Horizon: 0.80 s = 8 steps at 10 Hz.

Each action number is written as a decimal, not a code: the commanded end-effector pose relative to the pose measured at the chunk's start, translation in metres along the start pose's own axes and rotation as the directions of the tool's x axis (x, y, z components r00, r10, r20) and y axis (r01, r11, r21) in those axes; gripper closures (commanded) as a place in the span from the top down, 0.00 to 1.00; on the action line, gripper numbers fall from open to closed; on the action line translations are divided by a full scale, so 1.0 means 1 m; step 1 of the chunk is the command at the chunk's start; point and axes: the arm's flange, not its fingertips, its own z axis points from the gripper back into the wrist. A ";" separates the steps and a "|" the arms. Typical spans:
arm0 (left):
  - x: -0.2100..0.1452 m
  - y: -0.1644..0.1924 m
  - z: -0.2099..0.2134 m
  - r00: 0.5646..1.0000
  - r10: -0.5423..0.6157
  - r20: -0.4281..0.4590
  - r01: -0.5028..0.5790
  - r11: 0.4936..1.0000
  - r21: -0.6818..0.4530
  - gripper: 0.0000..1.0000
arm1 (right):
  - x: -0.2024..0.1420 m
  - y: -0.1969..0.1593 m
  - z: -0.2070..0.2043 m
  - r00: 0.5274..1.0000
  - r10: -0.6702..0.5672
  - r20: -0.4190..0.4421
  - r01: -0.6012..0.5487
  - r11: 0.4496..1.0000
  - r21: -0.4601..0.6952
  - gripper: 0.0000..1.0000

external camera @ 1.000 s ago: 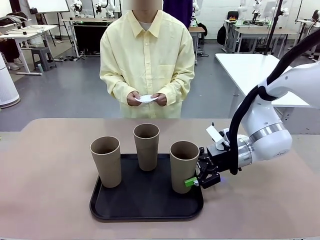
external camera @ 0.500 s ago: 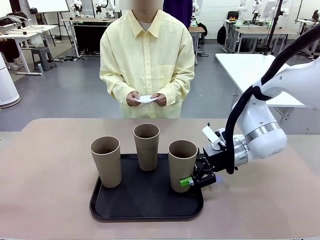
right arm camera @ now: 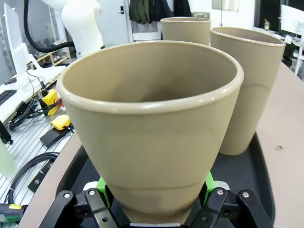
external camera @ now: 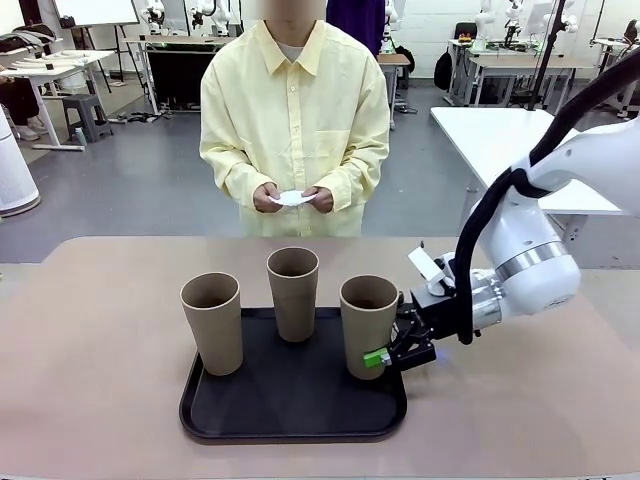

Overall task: Place coasters on the table and set cups on them.
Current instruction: Pick up one Reusable plastic cup and place it on a coaster set by the human.

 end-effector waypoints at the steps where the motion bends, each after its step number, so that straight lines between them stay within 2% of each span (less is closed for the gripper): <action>1: 0.000 0.000 0.001 1.000 -0.009 0.001 0.009 1.000 -0.008 1.00 | 0.042 0.029 0.027 1.000 -0.015 -0.006 0.014 0.995 -0.097 0.00; 3: 0.000 0.000 0.001 1.000 -0.009 0.001 0.009 1.000 -0.008 1.00 | 0.088 0.055 0.059 1.000 -0.014 -0.022 0.011 0.987 -0.161 0.00; 5: 0.000 0.000 0.001 1.000 -0.009 0.001 0.009 1.000 -0.008 1.00 | 0.115 0.066 0.082 0.999 -0.030 -0.021 0.025 0.976 -0.218 0.00; 7: 0.000 0.000 0.001 1.000 -0.009 0.001 0.009 1.000 -0.008 1.00 | 0.121 0.069 0.104 0.999 -0.047 -0.012 0.042 0.963 -0.265 0.00; 8: 0.000 0.000 0.001 1.000 -0.009 0.001 0.009 1.000 -0.008 1.00 | 0.113 0.066 0.105 0.995 -0.086 -0.056 0.067 0.958 -0.280 0.00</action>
